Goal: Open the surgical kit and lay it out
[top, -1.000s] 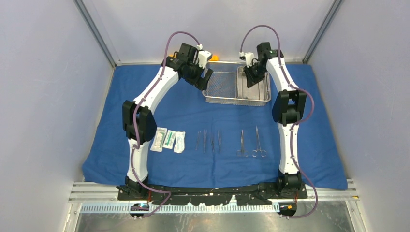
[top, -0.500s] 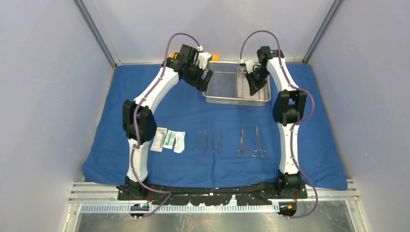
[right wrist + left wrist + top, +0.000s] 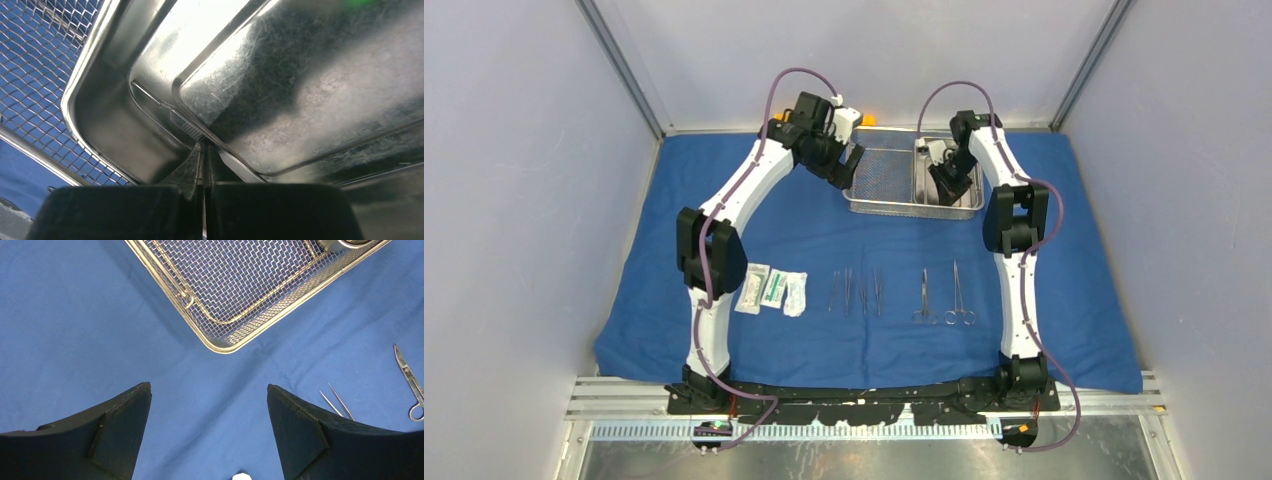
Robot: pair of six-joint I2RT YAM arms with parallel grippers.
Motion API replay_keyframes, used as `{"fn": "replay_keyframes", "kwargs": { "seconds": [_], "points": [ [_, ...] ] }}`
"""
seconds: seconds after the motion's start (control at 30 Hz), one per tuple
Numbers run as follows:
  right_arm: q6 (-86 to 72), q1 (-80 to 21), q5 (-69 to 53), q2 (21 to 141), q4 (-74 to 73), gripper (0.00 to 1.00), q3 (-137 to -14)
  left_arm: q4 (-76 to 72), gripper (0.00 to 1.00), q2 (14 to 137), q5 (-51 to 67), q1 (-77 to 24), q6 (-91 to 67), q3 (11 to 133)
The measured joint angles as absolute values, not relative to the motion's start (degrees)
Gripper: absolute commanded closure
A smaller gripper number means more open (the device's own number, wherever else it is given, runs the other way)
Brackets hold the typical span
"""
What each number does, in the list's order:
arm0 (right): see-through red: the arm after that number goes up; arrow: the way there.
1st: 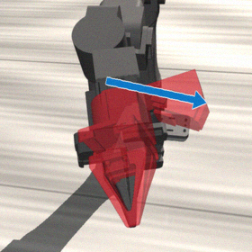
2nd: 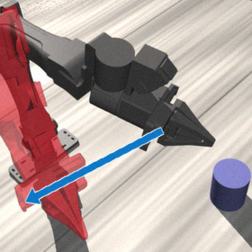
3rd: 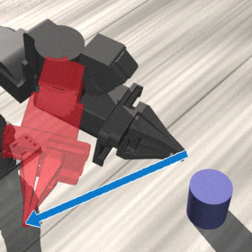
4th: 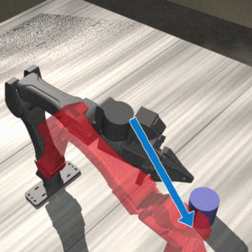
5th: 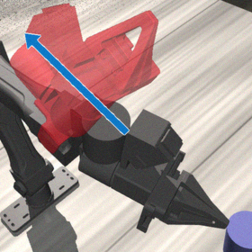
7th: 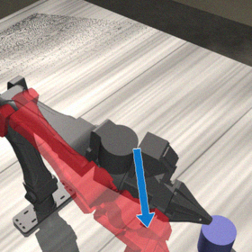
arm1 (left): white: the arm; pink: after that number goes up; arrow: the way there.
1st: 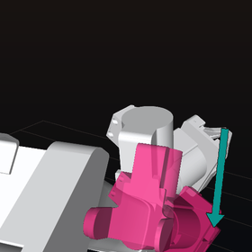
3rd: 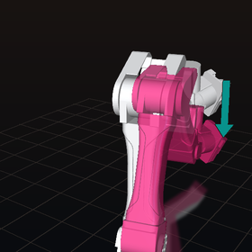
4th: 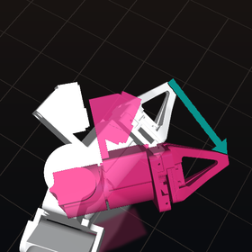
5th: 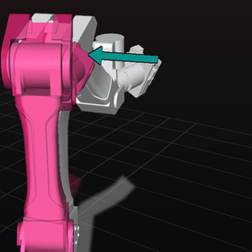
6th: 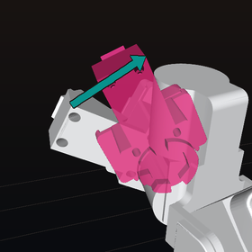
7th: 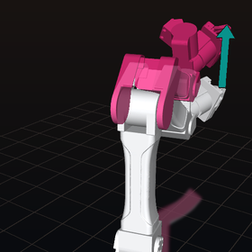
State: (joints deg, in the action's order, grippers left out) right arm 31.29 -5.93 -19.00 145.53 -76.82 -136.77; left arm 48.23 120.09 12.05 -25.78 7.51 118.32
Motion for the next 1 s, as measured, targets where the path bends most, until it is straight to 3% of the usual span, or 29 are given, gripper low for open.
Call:
{"fn": "replay_keyframes", "kwargs": {
  "seconds": [1.0],
  "points": [
    [32.80, -6.07, -18.22, 146.02, -79.13, 1.00, -135.74, 48.18, 0.12, 120.09, 12.08, -25.78, 7.49, 118.26]
  ]
}}
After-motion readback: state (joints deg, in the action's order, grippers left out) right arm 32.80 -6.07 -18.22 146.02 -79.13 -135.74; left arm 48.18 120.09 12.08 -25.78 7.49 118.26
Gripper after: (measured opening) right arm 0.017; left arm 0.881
